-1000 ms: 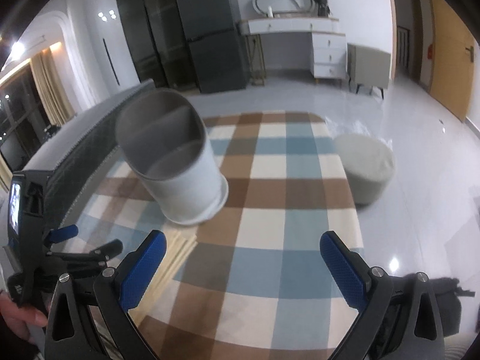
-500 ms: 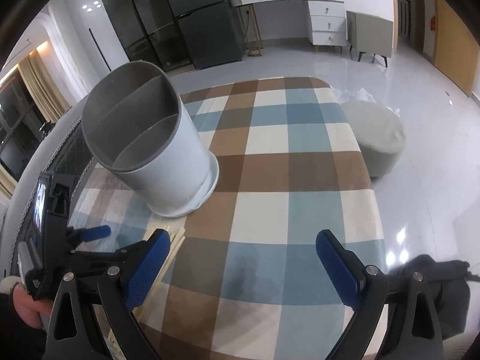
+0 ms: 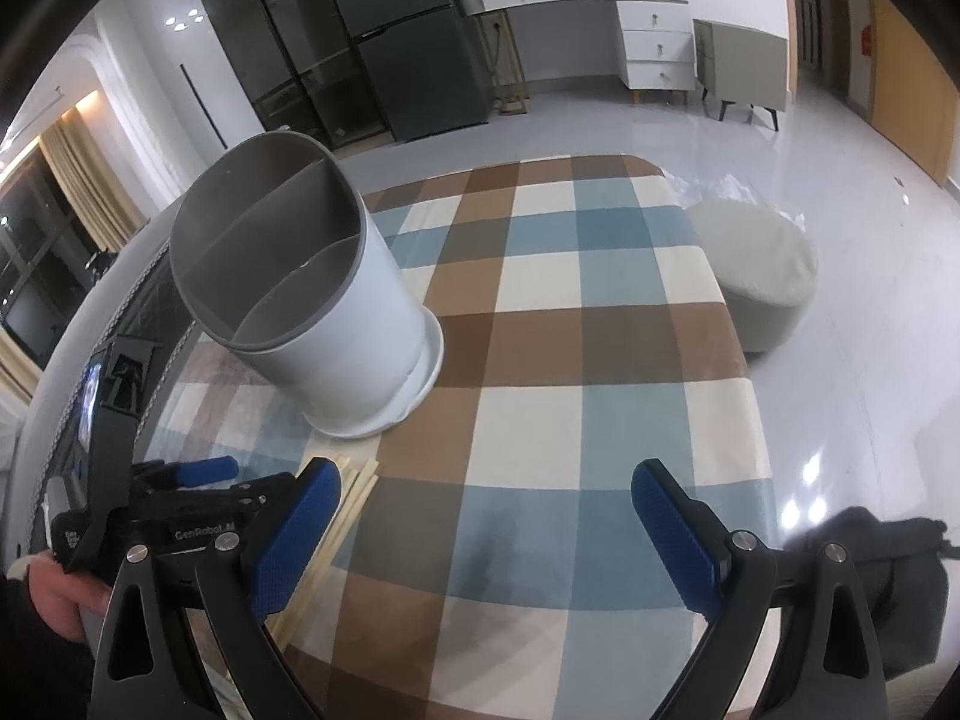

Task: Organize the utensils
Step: 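Lower the left tool to the wooden chopsticks and close on one chopstick, then lift the chopstick with the left tool while the right tool grasps another chopstick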

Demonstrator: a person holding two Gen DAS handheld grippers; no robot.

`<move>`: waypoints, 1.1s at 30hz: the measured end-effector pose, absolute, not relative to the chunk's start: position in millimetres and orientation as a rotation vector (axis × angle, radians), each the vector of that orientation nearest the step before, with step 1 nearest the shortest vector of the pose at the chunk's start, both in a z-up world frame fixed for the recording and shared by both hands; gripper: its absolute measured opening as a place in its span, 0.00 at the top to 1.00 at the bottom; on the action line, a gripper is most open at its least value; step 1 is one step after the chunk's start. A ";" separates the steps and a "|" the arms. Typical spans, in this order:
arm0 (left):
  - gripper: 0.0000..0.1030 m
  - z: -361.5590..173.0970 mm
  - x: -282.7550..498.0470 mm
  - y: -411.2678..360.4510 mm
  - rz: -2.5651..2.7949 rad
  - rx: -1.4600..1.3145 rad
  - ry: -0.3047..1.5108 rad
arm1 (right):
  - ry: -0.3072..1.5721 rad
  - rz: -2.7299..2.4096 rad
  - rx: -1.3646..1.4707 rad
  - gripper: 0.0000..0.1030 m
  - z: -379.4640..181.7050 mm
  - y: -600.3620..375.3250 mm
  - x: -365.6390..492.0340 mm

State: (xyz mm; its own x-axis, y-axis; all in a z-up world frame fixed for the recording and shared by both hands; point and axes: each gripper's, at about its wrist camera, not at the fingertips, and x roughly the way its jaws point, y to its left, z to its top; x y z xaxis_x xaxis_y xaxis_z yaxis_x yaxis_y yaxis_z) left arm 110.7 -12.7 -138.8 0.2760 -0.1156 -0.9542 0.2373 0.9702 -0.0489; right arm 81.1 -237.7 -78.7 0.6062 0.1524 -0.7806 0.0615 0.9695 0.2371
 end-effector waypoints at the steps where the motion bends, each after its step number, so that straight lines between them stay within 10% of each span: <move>1: 0.30 -139.8 113.9 -15.2 -0.239 0.117 1.270 | 0.920 0.054 0.254 0.05 -79.0 -238.2 81.1; 13: 0.64 -137.9 135.5 -30.5 -0.258 0.189 1.302 | 0.913 0.066 0.267 0.05 -76.0 -240.4 80.2; 21: 0.66 -139.4 137.5 -31.3 -0.241 0.188 1.310 | 0.913 0.080 0.269 0.05 -75.6 -238.3 79.5; 26: 0.98 -137.1 140.2 -45.9 -0.264 0.196 1.314 | 0.932 0.121 0.276 0.06 -81.2 -234.7 79.6; 33: 0.98 -105.9 139.8 -23.5 -0.247 0.056 1.179 | 1.032 0.209 0.400 0.30 -104.3 -234.3 84.2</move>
